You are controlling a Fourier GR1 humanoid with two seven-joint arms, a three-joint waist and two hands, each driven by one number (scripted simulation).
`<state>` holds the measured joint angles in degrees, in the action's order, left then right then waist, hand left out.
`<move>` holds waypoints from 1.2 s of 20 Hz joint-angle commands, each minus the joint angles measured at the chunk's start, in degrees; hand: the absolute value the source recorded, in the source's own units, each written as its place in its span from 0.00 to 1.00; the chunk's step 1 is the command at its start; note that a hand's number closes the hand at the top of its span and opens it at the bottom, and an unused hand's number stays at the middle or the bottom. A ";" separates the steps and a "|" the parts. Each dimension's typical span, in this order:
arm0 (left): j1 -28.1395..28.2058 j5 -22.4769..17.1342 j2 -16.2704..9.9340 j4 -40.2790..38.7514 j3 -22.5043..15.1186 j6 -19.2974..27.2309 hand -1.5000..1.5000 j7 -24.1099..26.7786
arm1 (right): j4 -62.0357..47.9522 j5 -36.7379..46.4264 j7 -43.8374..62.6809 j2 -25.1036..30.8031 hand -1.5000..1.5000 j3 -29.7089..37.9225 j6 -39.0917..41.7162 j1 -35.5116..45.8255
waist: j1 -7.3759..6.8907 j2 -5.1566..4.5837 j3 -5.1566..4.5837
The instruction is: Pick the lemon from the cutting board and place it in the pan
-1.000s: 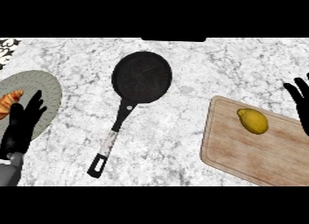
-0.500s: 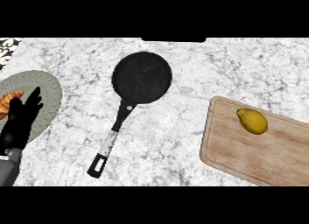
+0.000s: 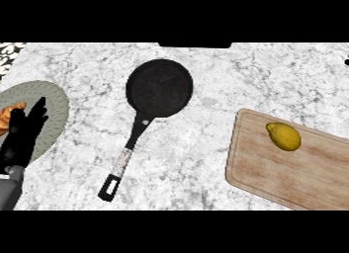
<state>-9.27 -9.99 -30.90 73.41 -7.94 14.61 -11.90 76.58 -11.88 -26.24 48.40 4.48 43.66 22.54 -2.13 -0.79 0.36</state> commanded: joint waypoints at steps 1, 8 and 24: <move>-1.23 -0.50 -1.25 -0.74 1.47 -1.21 0.50 -0.51 | -0.12 12.62 -14.99 -0.26 0.00 -4.61 3.12 -1.04 | 0.07 -0.07 -0.04; -3.41 1.65 1.77 -1.50 0.12 0.90 0.50 -2.31 | -6.56 21.74 -26.58 0.77 0.00 -13.09 -5.62 -0.77 | 0.57 0.03 -0.19; -0.58 2.42 0.81 0.69 3.38 -2.42 0.50 -2.36 | -22.22 32.21 -36.10 -4.89 0.00 -23.43 -20.06 4.94 | 1.22 0.55 -0.30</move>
<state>-8.48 -7.92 -30.15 73.57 -4.93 12.66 -12.74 57.37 19.35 -53.70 44.69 -17.79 18.59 25.63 -1.22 -0.28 0.08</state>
